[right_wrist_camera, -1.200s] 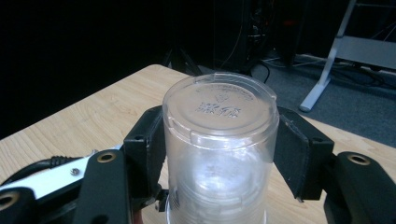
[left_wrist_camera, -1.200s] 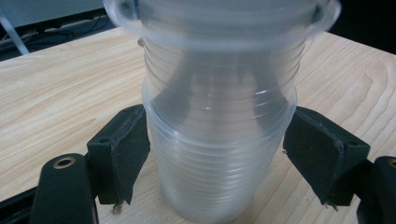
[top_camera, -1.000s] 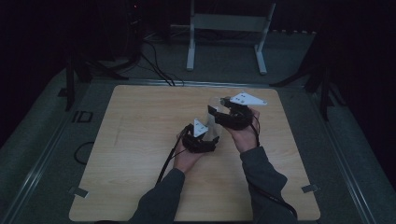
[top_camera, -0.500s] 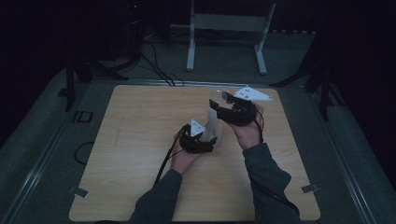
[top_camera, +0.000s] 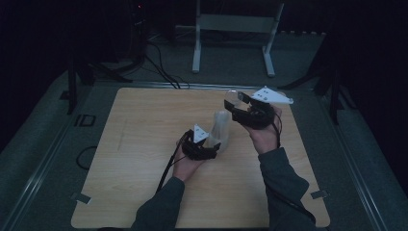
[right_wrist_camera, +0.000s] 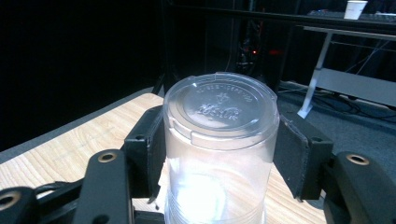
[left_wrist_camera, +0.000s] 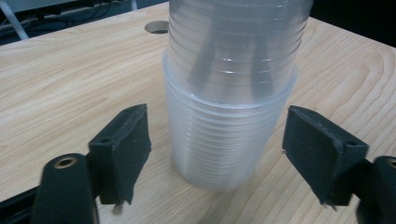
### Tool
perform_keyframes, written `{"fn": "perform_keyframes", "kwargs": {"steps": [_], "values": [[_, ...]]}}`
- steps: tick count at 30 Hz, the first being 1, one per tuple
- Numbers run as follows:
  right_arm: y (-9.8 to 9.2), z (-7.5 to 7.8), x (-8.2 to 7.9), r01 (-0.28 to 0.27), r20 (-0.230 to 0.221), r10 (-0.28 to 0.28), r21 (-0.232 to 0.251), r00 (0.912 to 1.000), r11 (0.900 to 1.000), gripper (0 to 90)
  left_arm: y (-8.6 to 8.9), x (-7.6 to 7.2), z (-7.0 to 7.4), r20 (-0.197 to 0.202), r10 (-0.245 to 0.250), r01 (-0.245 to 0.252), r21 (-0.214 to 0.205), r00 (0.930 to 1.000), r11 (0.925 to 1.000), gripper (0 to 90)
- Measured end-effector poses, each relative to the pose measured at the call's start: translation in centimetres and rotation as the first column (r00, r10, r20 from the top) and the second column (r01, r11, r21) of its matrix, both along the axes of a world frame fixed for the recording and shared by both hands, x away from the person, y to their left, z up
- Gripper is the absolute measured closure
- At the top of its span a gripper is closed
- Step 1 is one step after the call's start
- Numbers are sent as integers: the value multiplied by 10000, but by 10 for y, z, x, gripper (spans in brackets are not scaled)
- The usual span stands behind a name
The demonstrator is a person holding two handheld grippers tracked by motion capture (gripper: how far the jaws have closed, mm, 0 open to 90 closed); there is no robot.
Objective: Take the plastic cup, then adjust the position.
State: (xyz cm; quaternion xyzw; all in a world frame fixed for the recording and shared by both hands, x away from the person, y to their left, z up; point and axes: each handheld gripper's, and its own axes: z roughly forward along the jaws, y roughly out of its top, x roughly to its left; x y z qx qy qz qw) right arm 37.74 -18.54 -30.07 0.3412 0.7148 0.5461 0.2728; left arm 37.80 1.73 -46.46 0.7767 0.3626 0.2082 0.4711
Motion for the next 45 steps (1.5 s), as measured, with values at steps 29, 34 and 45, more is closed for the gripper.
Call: {"fn": "perform_keyframes", "kwargs": {"steps": [29, 34, 45], "values": [[-43, -17, -15, 837, -124, -834, 237, 9964, 9962, 399, 11, -13, 4, 186, 139, -135, -209, 9997, 9997, 249], [-47, -22, -17, 908, -210, -904, 196, 9957, 9957, 397, 13, -16, 7, 375, 110, -101, -239, 9992, 9997, 249], [-59, -42, -23, 1036, -673, -1015, 291, 9926, 9942, 397, 15, -24, 16, 650, -50, 72, -337, 9979, 9994, 249]]}}
